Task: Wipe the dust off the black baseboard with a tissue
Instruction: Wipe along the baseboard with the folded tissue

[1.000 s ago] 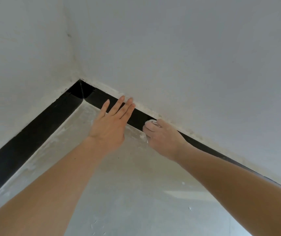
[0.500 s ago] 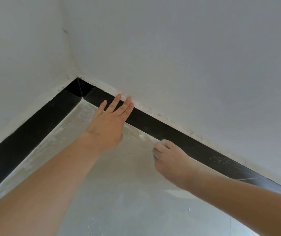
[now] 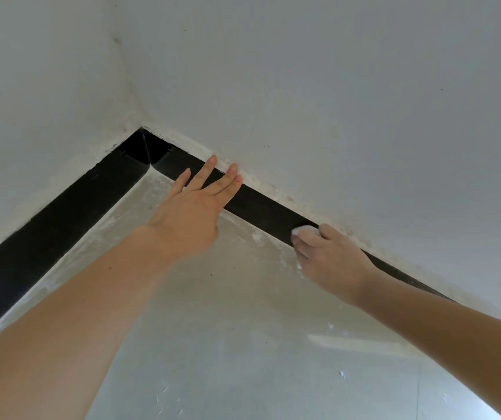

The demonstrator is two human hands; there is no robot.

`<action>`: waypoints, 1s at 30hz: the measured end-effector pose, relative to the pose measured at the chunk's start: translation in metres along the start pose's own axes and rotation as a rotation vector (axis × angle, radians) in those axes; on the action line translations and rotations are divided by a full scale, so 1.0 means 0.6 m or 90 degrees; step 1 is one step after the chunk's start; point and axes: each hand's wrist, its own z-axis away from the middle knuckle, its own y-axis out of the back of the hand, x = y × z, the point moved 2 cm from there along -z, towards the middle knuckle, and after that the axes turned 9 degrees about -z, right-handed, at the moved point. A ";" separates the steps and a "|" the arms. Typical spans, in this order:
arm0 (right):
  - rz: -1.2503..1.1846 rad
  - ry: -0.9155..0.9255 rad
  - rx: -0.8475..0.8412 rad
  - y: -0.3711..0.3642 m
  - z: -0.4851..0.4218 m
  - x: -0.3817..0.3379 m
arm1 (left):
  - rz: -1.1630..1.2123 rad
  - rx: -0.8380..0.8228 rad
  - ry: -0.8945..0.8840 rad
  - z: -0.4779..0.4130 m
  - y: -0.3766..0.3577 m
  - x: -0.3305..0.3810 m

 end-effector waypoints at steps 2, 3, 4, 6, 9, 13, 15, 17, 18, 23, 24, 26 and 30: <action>-0.093 -0.044 -0.103 0.008 0.028 -0.011 | 0.016 0.000 0.000 -0.001 0.000 0.000; -0.128 -0.040 -0.176 0.004 0.037 -0.019 | 0.021 0.000 0.000 -0.001 0.001 0.001; -0.150 -0.026 -0.232 0.004 0.040 -0.028 | 0.025 -0.001 0.000 0.000 0.001 0.001; -0.181 0.019 -0.209 0.019 0.023 -0.047 | 0.030 -0.001 0.003 0.000 0.000 0.001; -0.131 0.085 -0.093 0.044 -0.047 -0.066 | 0.032 -0.003 0.003 -0.001 0.002 0.000; 0.031 0.148 -0.036 0.041 -0.135 -0.063 | 0.029 -0.002 0.009 -0.002 0.003 -0.001; 0.075 0.125 -0.040 0.027 -0.142 -0.046 | 0.022 -0.002 0.013 -0.002 0.003 0.000; 0.054 0.106 -0.100 0.009 -0.119 -0.031 | 0.014 0.000 0.014 0.000 0.003 0.002; 0.047 0.105 -0.116 -0.006 -0.102 -0.030 | 0.012 0.002 0.015 0.000 0.002 0.002; 0.032 0.070 -0.099 -0.029 0.006 -0.026 | -0.004 -0.005 0.019 0.004 -0.005 0.006; 0.027 0.061 -0.118 -0.038 0.027 -0.024 | -0.009 -0.003 0.023 0.006 -0.006 0.009; 0.015 0.019 -0.172 -0.046 0.060 -0.026 | -0.018 0.001 0.037 0.010 -0.010 0.018; -0.111 -0.018 -0.308 -0.056 0.117 -0.048 | -0.002 0.013 0.063 0.013 -0.013 0.041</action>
